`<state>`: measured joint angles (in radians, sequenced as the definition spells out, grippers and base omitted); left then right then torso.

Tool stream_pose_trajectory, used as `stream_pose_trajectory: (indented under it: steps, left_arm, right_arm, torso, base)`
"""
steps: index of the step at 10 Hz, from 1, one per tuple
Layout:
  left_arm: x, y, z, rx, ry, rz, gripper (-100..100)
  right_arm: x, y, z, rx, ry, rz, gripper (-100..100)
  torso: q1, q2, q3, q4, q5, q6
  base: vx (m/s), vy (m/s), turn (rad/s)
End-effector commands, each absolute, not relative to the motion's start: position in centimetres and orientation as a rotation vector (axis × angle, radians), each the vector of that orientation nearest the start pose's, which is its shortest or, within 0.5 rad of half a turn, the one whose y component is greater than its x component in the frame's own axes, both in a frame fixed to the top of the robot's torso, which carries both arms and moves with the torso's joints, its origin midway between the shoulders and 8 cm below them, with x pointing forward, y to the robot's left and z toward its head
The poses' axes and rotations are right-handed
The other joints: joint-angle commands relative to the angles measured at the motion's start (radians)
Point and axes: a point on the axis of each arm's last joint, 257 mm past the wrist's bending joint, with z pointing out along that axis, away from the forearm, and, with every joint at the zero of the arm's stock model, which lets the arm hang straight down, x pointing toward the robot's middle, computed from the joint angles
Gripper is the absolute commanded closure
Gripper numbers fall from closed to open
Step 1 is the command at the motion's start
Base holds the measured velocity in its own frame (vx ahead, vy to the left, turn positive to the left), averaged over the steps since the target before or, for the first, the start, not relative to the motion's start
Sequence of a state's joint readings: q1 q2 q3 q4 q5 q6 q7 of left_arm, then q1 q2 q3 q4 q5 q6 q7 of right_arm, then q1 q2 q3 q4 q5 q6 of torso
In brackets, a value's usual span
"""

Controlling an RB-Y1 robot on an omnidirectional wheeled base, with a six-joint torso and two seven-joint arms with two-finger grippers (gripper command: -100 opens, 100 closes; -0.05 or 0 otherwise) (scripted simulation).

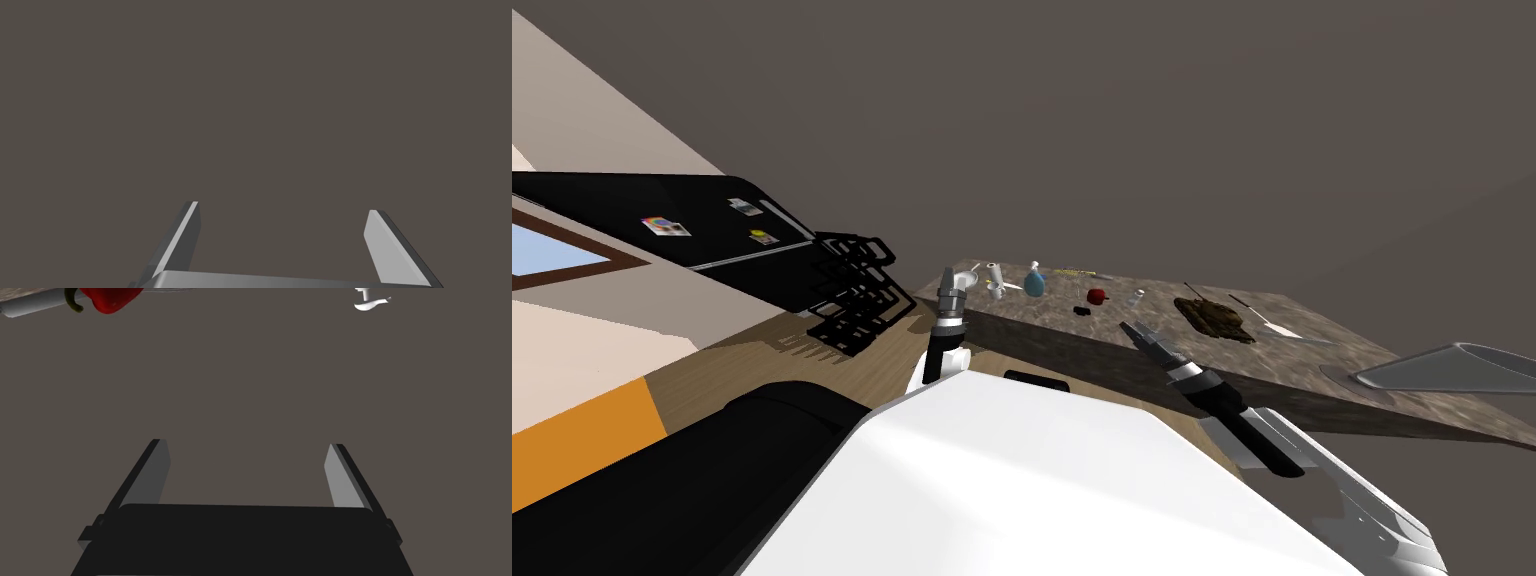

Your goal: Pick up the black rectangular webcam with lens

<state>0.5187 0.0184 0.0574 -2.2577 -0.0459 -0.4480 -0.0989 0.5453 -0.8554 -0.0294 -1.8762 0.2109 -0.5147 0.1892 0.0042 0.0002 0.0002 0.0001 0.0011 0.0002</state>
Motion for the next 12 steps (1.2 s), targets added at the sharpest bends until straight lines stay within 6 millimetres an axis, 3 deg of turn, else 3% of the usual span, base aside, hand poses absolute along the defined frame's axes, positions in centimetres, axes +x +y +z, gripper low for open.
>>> stream_pose_trajectory:
  steps: [1, 4, 5, 6, 7, 8, 9, 10, 11, 12]
  left_arm:
    - [35.2, 29.8, -0.1, -0.640, 0.736, -1.096, 0]
    - [35.2, 29.8, -0.1, -0.640, 0.736, -1.096, 0]
    - [35.2, 29.8, -0.1, -0.640, 0.736, -1.096, 0]
    - [35.2, 29.8, -0.1, -0.640, 0.736, -1.096, 0]
    - [35.2, 29.8, -0.1, -0.640, 0.736, -1.096, 0]
    - [35.2, 29.8, -0.1, -0.640, 0.736, -1.096, 0]
    - [35.2, 29.8, -0.1, -0.640, 0.736, -1.096, 0]
    - [35.2, 29.8, -0.1, -0.640, 0.736, -1.096, 0]
    - [35.2, 29.8, -0.1, -0.640, 0.736, -1.096, 0]
    - [35.2, 29.8, -0.1, -0.640, 0.736, -1.096, 0]
  right_arm:
    - [37.1, -32.7, -17.9, -0.068, 1.637, 0.667, -100]
    - [36.4, -36.0, -21.1, -0.186, 1.761, 0.522, -100]
    - [36.5, -36.1, -20.9, -0.207, 1.770, 0.515, -100]
    - [36.0, -37.9, -22.5, -0.254, 1.824, 0.445, -100]
    - [36.0, -38.1, -22.3, -0.276, 1.832, 0.437, -100]
    - [35.4, -40.1, -23.7, -0.326, 1.886, 0.366, -100]
    - [35.5, -40.2, -23.6, -0.345, 1.892, 0.359, -100]
    - [34.8, -42.4, -24.8, -0.396, 1.944, 0.287, -100]
    - [34.8, -42.5, -24.7, -0.412, 1.948, 0.281, -100]
    - [34.0, -44.7, -25.8, -0.462, 1.999, 0.210, -100]
  torso:
    - [0.000, 0.000, 0.000, 0.000, 0.000, 0.000]
    - [-0.001, 0.000, 0.000, 0.000, 0.000, 0.000]
    - [0.000, -0.001, 0.000, 0.000, 0.000, 0.000]
    - [0.000, -0.001, 0.000, 0.000, 0.000, 0.000]
    - [0.001, 0.000, 0.000, 0.000, 0.000, 0.000]
    - [0.001, 0.000, 0.000, 0.000, 0.000, 0.000]
    - [0.002, -0.001, -0.001, 0.000, 0.000, -0.001]
    - [0.001, -0.001, -0.001, 0.000, 0.000, 0.000]
    - [0.001, 0.000, 0.000, 0.000, 0.000, 0.000]
    - [0.000, 0.000, 0.000, 0.000, 0.000, 0.000]
  base:
    - [0.003, 0.031, -0.019]
    - [0.003, 0.067, 0.118]
    - [0.008, 0.075, 0.067]
    - [0.001, 0.089, 0.146]
    - [0.005, 0.076, 0.086]
    - [0.016, 0.094, 0.193]
    - [0.014, 0.077, 0.075]
    - [0.003, 0.083, 0.157]
    - [0.003, 0.066, 0.101]
    - [0.018, 0.090, 0.213]
